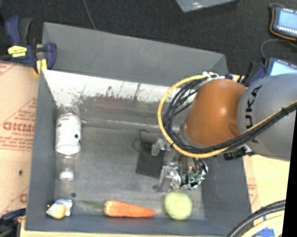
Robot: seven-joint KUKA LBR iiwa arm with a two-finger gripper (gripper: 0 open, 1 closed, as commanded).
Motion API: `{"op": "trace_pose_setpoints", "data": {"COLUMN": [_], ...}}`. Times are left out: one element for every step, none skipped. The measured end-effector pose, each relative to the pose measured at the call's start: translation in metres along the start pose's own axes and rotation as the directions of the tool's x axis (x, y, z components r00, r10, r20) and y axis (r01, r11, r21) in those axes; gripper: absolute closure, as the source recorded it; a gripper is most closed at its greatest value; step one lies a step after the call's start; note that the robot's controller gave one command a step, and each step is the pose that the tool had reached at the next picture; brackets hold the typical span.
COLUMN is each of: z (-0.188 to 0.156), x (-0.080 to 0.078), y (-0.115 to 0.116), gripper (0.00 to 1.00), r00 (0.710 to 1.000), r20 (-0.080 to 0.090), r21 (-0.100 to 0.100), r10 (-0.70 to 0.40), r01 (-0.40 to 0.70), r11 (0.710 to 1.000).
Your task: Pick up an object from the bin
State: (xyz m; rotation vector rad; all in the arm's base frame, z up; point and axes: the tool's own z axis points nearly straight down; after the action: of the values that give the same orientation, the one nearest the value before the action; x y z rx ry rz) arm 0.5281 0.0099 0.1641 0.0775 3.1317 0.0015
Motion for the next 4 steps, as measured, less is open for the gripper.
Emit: {"op": "trace_pose_setpoints", "data": {"z": [0.024, 0.043, 0.056, 0.058], "x": [-0.021, -0.062, -0.069, -0.067], "y": [0.010, 0.009, 0.005, -0.014], "gripper": [0.00, 0.00, 0.00, 0.00], "r00": [0.993, 0.973, 0.971, 0.978], "r20": [-0.012, 0.005, -0.001, 0.002], "r21": [0.003, -0.002, 0.002, 0.000], "r10": [0.121, 0.230, 0.238, 0.208], "r01": [-0.121, -0.230, -0.238, -0.208], "r11": [0.993, 0.973, 0.971, 0.978]}}
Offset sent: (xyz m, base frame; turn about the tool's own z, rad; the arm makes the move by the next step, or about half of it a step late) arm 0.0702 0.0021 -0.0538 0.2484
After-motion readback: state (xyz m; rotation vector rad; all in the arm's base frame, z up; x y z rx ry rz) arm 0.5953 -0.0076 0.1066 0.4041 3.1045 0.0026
